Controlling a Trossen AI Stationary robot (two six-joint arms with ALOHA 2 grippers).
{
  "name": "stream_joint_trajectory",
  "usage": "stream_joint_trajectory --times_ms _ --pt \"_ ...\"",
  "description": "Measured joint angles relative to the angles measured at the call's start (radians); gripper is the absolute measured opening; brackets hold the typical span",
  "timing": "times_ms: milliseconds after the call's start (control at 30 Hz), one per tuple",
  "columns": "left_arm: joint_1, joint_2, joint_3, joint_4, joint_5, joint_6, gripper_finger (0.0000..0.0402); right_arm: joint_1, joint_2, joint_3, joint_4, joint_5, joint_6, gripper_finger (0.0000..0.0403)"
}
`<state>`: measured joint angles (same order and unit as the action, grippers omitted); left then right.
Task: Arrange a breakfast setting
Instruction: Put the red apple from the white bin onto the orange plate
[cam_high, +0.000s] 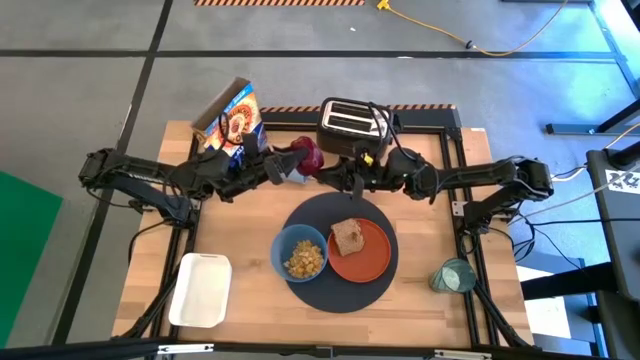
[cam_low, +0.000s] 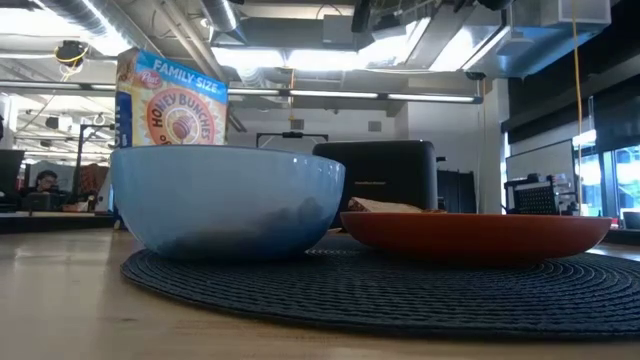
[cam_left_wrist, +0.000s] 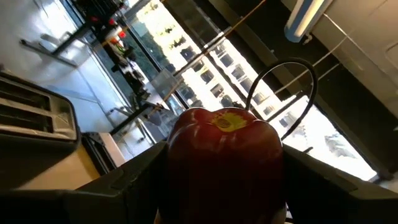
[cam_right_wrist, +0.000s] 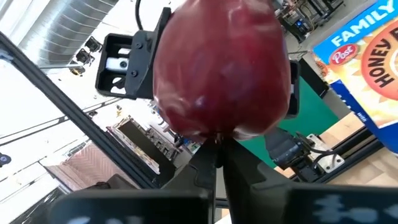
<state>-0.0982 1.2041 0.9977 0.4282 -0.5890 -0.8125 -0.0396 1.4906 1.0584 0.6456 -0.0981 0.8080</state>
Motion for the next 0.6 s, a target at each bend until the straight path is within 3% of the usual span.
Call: stream_joint_trajectory --times_ms 233,433,600 --pt "0.000 0.000 0.000 -0.001 0.025 -0.038 0.0271 0.001 0.000 0.000 0.002 -0.008 -0.013 0.0004" --pt "0.000 0.000 0.000 -0.012 0.039 0.052 0.0293 0.000 -0.001 0.000 -0.015 -0.041 -0.004 0.0002" --pt "-0.002 -0.009 0.000 -0.060 0.068 0.160 0.0327 -0.001 -0.071 0.000 -0.254 -0.079 -0.008 0.0001"
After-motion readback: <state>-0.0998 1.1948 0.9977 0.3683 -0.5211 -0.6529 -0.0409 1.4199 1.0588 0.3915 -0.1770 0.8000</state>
